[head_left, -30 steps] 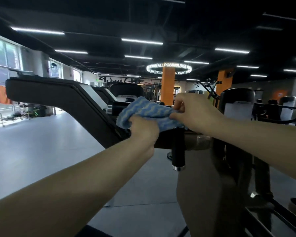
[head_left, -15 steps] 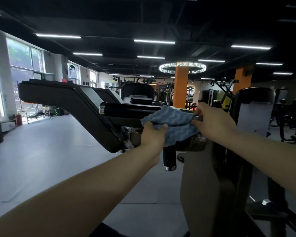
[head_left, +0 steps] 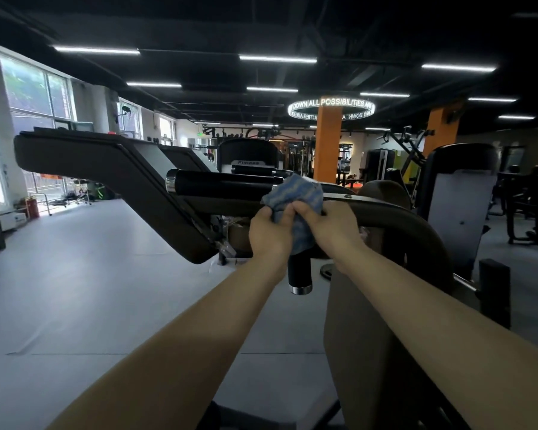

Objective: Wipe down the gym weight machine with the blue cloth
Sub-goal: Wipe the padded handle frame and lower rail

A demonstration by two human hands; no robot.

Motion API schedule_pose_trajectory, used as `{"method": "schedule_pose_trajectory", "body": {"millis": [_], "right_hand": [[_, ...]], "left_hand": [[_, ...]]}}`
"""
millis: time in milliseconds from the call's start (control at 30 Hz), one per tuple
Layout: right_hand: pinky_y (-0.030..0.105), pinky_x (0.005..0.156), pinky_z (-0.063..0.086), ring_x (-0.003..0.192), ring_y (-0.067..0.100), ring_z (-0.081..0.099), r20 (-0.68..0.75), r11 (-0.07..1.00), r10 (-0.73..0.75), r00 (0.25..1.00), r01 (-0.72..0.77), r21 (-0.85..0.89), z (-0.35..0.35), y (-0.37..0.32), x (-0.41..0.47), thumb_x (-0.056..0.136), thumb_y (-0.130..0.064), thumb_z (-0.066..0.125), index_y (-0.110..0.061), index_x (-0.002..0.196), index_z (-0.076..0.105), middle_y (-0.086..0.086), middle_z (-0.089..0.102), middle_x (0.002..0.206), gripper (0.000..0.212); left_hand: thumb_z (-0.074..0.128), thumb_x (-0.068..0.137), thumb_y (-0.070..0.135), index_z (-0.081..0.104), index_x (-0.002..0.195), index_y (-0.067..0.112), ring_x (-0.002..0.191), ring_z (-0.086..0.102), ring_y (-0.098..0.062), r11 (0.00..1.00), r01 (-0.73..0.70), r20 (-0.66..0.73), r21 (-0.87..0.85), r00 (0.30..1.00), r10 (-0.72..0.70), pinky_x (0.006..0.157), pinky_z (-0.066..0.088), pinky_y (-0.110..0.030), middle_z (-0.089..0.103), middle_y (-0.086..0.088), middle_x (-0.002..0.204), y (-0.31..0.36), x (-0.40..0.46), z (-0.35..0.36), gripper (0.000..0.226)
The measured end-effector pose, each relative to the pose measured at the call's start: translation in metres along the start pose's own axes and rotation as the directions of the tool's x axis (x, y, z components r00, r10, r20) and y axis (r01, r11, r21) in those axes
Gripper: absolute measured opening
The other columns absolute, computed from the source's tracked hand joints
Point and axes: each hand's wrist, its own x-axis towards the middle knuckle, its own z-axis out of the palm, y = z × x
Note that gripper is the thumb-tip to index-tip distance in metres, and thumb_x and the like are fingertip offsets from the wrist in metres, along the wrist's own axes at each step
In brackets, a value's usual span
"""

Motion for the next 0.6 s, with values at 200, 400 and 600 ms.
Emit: {"method": "schedule_pose_trajectory", "body": {"millis": [200, 400, 600], "right_hand": [[0.017, 0.05, 0.039, 0.054, 0.006, 0.055, 0.04, 0.992, -0.122, 0.992, 0.124, -0.035, -0.007, 0.025, -0.005, 0.088, -0.028, 0.064, -0.012, 0.062, 0.059, -0.001, 0.06, 0.06, 0.031], [0.016, 0.053, 0.044, 0.056, 0.003, 0.058, 0.234, 0.987, 0.009, 0.972, 0.028, -0.157, -0.021, 0.043, -0.013, 0.086, -0.03, 0.066, -0.011, 0.064, 0.06, -0.009, 0.059, 0.054, 0.031], [0.033, 0.075, 0.047, 0.084, 0.016, 0.056, -0.055, 0.968, -0.076, 0.996, 0.06, -0.245, -0.025, 0.019, -0.006, 0.087, -0.039, 0.062, -0.02, 0.107, 0.047, -0.006, 0.056, 0.091, 0.032]], "left_hand": [[0.06, 0.09, 0.017, 0.063, 0.091, 0.007, 0.084, 0.064, -0.02, 0.968, -0.193, 0.016, 0.161, 0.981, 0.193, 0.076, 0.052, -0.03, 0.066, -0.006, 0.086, -0.022, -0.005, -0.01, 0.01], [0.063, 0.087, 0.013, 0.067, 0.108, 0.005, 0.094, 0.064, -0.019, 0.922, -0.239, 0.141, 0.306, 0.969, 0.205, 0.083, 0.052, -0.03, 0.069, -0.008, 0.101, -0.044, -0.015, -0.027, 0.023], [0.049, 0.095, 0.007, 0.057, 0.125, 0.007, 0.1, 0.061, -0.013, 0.989, -0.15, -0.01, 0.01, 0.989, 0.15, 0.092, 0.049, -0.03, 0.063, 0.002, 0.109, -0.022, -0.012, -0.017, 0.031]]}}
